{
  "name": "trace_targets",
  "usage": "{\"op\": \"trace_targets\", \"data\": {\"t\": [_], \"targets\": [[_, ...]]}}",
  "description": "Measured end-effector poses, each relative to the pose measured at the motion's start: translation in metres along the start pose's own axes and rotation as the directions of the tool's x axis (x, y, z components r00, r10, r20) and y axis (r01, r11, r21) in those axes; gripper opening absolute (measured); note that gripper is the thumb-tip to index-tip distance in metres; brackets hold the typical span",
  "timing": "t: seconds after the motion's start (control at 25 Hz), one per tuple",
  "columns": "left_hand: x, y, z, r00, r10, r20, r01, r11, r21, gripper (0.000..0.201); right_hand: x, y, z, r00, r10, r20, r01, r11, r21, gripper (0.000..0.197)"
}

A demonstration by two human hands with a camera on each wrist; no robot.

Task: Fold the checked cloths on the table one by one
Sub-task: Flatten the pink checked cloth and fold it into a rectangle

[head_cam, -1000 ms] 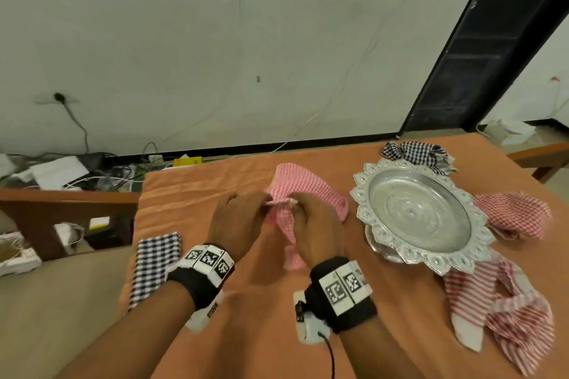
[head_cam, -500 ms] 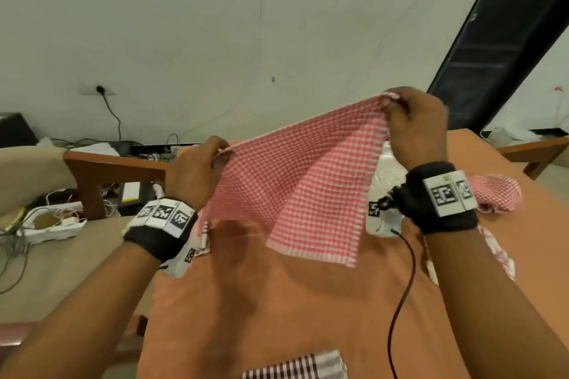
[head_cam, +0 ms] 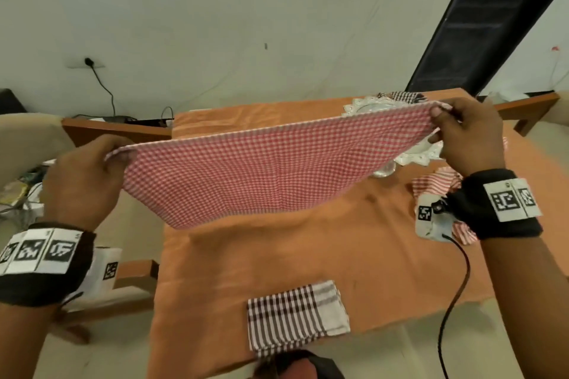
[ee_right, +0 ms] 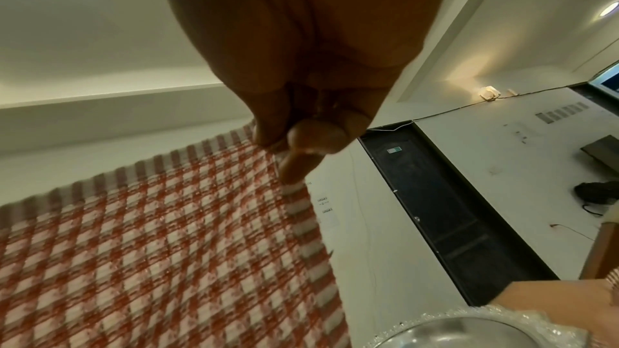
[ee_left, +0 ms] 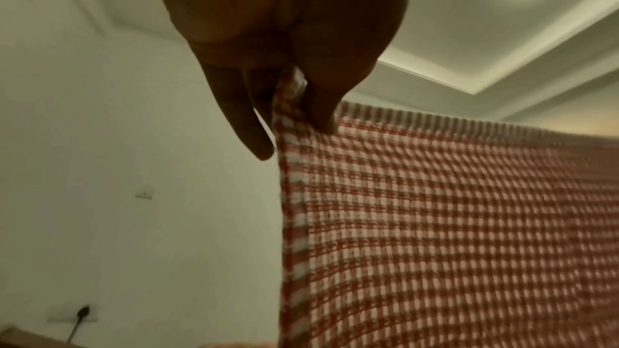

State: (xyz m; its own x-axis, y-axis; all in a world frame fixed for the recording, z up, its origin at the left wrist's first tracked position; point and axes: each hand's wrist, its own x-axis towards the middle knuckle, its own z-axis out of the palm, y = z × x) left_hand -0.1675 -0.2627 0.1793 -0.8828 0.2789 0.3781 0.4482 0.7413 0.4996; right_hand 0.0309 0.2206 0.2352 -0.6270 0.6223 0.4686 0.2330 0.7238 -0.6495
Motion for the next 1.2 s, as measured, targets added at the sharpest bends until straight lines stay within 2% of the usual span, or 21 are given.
{"op": "trace_targets", "data": {"t": [0.12, 0.2, 0.24, 0.4, 0.48, 0.6, 0.76, 1.0, 1.12, 1.2], "targets": [[-0.021, -0.028, 0.004, 0.998, -0.059, -0.001, 0.059, 0.997, -0.049, 0.020, -0.016, 0.011, -0.012, 0.993, 0.109, 0.038, -0.111, 0.993, 0.052, 0.019], [-0.030, -0.043, 0.004, 0.997, -0.077, -0.013, 0.076, 0.995, -0.059, 0.030, -0.023, 0.013, -0.018, 0.991, 0.132, 0.034, -0.134, 0.989, 0.065, 0.018], [-0.031, -0.048, 0.007, 0.994, -0.107, 0.018, 0.108, 0.991, -0.081, 0.034, -0.024, 0.015, -0.018, 0.991, 0.134, 0.029, -0.136, 0.989, 0.057, 0.019], [-0.033, 0.009, 0.007, 0.990, -0.140, -0.008, 0.137, 0.978, -0.156, 0.025, -0.017, 0.027, -0.005, 0.988, 0.152, 0.018, -0.153, 0.988, 0.014, 0.024], [-0.029, 0.023, 0.018, 0.986, -0.167, 0.006, 0.167, 0.982, -0.093, 0.025, -0.016, 0.029, 0.009, 0.985, 0.170, 0.036, -0.169, 0.985, -0.029, 0.024], [-0.012, 0.017, 0.048, 0.978, -0.190, 0.085, 0.186, 0.981, 0.056, 0.024, -0.015, 0.034, 0.034, 0.985, 0.154, 0.080, -0.132, 0.964, -0.230, 0.024], [0.019, -0.001, 0.092, 0.956, -0.200, 0.213, 0.151, 0.963, 0.225, 0.020, -0.005, 0.049, 0.075, 0.943, 0.300, 0.148, -0.211, 0.877, -0.431, 0.030], [0.057, -0.020, 0.151, 0.880, -0.335, 0.338, 0.211, 0.911, 0.353, 0.030, 0.013, 0.063, 0.138, 0.918, 0.341, 0.204, -0.229, 0.873, -0.430, 0.027], [0.068, -0.028, 0.168, 0.852, -0.392, 0.348, 0.271, 0.898, 0.346, 0.037, 0.016, 0.061, 0.159, 0.896, 0.347, 0.276, -0.216, 0.885, -0.412, 0.021], [0.067, -0.033, 0.173, 0.854, -0.415, 0.315, 0.333, 0.899, 0.283, 0.043, 0.008, 0.058, 0.166, 0.880, 0.326, 0.346, -0.157, 0.887, -0.435, 0.031]]}}
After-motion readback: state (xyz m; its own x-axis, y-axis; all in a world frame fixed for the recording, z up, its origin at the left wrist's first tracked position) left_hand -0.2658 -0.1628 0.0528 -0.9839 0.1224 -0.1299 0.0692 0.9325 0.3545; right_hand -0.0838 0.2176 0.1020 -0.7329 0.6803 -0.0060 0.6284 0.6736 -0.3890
